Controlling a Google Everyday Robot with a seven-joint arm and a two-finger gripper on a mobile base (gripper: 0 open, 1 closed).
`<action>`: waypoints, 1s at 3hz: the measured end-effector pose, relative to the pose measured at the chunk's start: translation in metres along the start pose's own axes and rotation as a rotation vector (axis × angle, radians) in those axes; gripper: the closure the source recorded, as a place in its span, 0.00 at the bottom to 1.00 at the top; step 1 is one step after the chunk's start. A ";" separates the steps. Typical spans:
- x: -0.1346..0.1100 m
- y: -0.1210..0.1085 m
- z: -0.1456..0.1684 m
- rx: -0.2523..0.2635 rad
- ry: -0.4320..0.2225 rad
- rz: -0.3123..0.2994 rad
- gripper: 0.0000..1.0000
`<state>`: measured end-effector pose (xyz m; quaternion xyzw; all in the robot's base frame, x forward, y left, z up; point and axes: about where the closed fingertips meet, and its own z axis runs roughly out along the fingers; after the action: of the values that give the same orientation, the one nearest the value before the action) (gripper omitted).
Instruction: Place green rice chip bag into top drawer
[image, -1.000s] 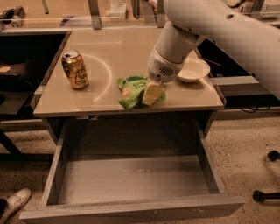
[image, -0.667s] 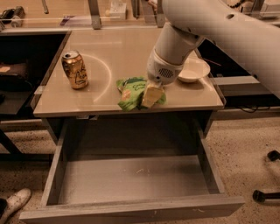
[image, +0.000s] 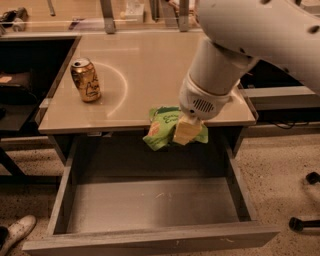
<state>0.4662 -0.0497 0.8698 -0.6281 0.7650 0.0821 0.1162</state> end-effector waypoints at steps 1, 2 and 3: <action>0.022 0.033 -0.003 0.024 0.024 0.104 1.00; 0.042 0.054 0.003 0.053 0.042 0.186 1.00; 0.046 0.056 0.006 0.052 0.048 0.190 1.00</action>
Offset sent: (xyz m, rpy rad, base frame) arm -0.0889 -0.0467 -0.0359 -0.0562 0.0157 -0.3042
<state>0.4030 -0.0800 0.8506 -0.5511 0.8257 0.0579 0.1056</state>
